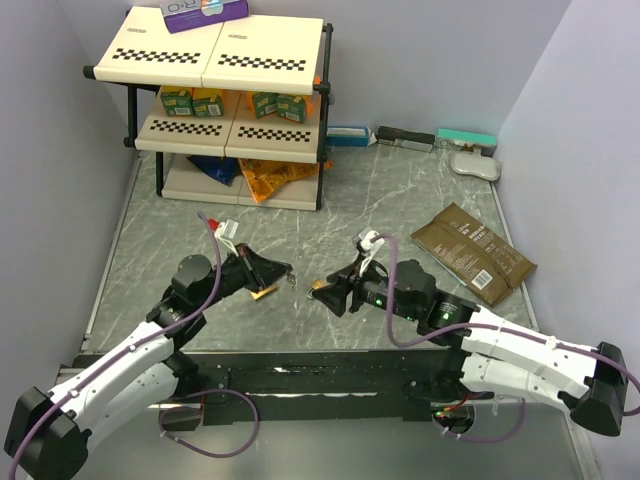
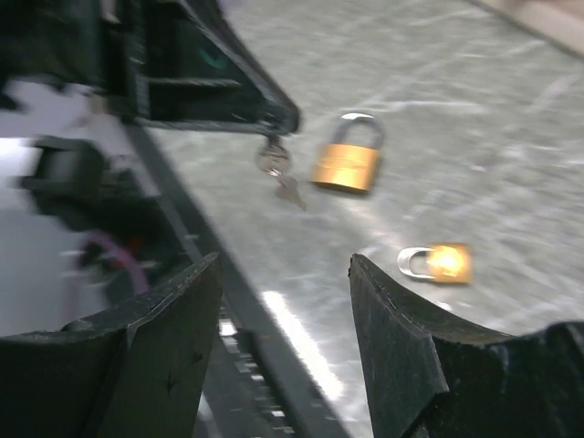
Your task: Unlock with the key
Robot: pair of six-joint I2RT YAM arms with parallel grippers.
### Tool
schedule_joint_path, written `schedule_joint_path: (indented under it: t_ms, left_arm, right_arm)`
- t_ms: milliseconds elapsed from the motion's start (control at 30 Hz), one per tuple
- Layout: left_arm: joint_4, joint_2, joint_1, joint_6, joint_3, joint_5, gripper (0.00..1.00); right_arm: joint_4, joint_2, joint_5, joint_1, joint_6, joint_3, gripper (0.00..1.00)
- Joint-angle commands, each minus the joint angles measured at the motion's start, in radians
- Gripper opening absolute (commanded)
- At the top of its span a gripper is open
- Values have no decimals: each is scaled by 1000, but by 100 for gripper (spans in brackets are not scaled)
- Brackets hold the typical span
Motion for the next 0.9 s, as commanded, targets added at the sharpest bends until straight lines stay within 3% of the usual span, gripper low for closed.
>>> schedule_joint_path:
  t_ms: [0, 233, 367, 867]
  left_arm:
    - [189, -32, 2, 76, -22, 139, 1]
    - [367, -48, 2, 35, -66, 282, 1]
    - [448, -35, 2, 7, -69, 336, 1]
    - [485, -9, -8, -19, -46, 391, 1]
  right_arm:
    - [146, -30, -336, -59, 128, -16, 64]
    - [318, -9, -485, -120, 239, -46, 55]
    - [316, 25, -497, -123, 228, -16, 50]
    - [326, 86, -529, -140, 214, 38, 45]
